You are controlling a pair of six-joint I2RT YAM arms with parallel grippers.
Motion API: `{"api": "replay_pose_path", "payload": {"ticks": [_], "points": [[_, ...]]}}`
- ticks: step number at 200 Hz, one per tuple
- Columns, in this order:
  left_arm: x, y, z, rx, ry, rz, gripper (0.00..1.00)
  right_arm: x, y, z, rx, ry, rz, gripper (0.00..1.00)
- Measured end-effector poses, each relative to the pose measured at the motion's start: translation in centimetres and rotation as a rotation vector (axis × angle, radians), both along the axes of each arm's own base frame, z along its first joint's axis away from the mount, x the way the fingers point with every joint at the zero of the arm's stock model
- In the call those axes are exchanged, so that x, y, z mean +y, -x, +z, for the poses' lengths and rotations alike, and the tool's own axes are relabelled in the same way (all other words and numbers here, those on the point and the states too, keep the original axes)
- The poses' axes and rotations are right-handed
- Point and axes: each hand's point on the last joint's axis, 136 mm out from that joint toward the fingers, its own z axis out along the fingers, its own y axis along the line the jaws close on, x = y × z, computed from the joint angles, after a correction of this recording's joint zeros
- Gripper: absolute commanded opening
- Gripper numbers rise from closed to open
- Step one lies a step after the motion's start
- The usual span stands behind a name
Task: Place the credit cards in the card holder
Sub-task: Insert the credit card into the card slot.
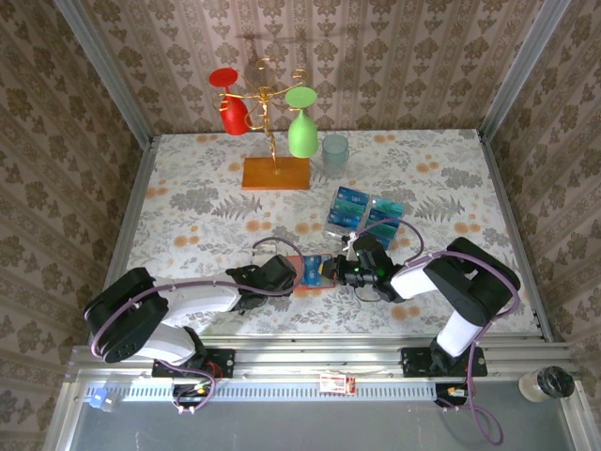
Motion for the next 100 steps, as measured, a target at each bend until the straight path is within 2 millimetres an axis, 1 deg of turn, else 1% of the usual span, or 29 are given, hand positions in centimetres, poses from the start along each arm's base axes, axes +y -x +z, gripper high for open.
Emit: {"api": "replay_pose_path", "payload": {"ticks": [30, 100], "points": [[-0.01, 0.0, 0.02, -0.001, 0.001, 0.002, 1.0, -0.14, 0.2, -0.16, 0.008, 0.019, 0.008, 0.0], [-0.03, -0.02, -0.26, 0.001, -0.003, 0.003, 1.0, 0.09, 0.0, -0.21, 0.026, 0.056, 0.027, 0.0]]}}
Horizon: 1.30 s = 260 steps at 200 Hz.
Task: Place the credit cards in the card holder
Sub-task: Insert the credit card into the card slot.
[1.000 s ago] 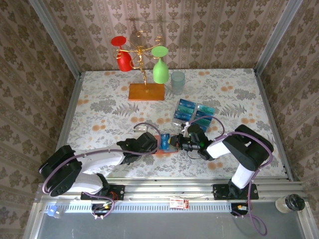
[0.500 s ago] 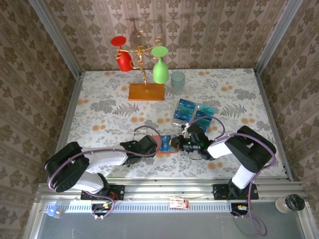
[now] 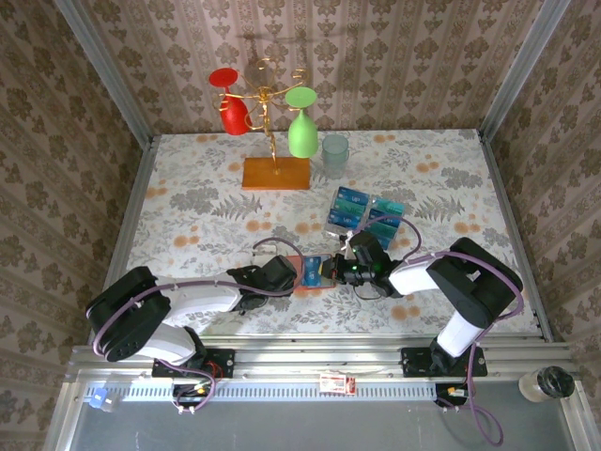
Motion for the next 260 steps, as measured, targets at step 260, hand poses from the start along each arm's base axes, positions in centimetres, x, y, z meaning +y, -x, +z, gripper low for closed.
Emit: {"api": "replay_pose_path", "payload": {"ticks": [260], "points": [[1.6, 0.1, -0.1, -0.013, 0.002, 0.03, 1.0, 1.5, -1.5, 4.1, -0.043, 0.154, 0.17, 0.2]]}}
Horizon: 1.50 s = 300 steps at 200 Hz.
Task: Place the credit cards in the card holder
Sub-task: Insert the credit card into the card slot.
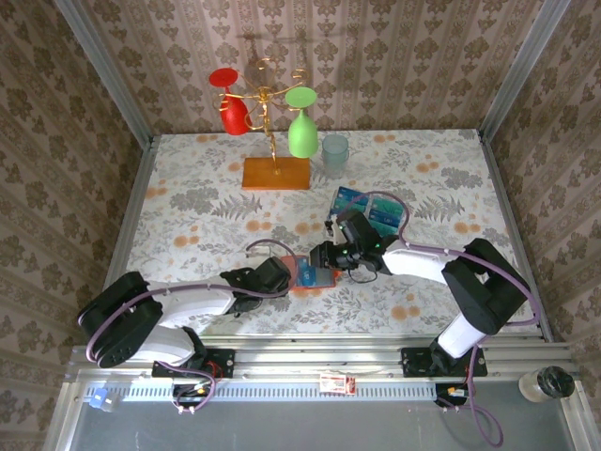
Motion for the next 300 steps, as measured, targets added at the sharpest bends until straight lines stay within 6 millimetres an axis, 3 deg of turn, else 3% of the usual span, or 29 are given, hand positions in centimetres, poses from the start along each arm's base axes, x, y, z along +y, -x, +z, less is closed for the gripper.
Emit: {"api": "replay_pose_path", "payload": {"ticks": [20, 127, 204, 249, 300], "points": [[0.1, 0.0, -0.1, 0.001, -0.002, 0.0, 1.0, 0.1, -0.2, 0.4, -0.006, 0.022, 0.015, 0.1], [0.2, -0.3, -0.3, 0.001, -0.005, 0.013, 1.0, 1.1, 0.9, -4.2, 0.091, 0.137, 0.07, 0.06], [0.1, -0.4, -0.4, -0.002, -0.001, 0.013, 1.0, 3.8, 0.9, -4.3, 0.081, 0.134, 0.116, 0.05], [0.5, -0.5, 0.0, -0.004, 0.001, 0.025, 1.0, 4.3, 0.7, -4.0, 0.077, 0.129, 0.118, 0.04], [1.0, -1.0, 2.1, -0.046, 0.059, 0.051, 1.0, 4.0, 0.4, -1.6, 0.032, 0.121, 0.101, 0.05]]}}
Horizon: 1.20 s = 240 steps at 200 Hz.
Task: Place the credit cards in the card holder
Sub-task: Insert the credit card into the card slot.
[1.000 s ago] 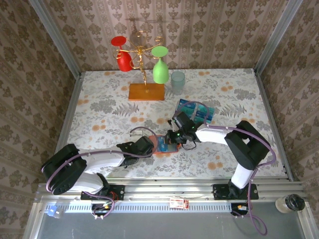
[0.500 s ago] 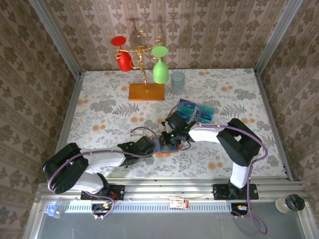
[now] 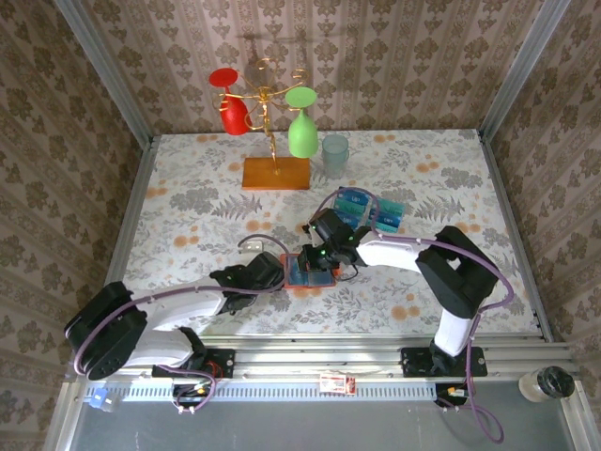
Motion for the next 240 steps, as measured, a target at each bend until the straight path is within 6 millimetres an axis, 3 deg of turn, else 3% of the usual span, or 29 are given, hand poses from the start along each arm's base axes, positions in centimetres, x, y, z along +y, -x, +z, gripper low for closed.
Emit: {"api": "replay_pose_path", "payload": {"ticks": [19, 61, 135, 240], "points": [[0.4, 0.1, -0.3, 0.006, -0.007, 0.006, 1.0, -0.2, -0.1, 0.2, -0.012, 0.003, -0.007, 0.05], [0.8, 0.4, -0.9, 0.022, -0.027, 0.006, 1.0, -1.3, 0.8, -1.3, 0.014, 0.042, -0.014, 0.04], [0.8, 0.5, -2.5, 0.053, -0.067, 0.002, 1.0, -1.4, 1.0, -2.5, 0.038, 0.063, -0.012, 0.03], [0.4, 0.1, -2.6, 0.04, -0.054, 0.004, 1.0, -0.1, 1.1, -3.1, 0.038, 0.06, 0.012, 0.03]]}}
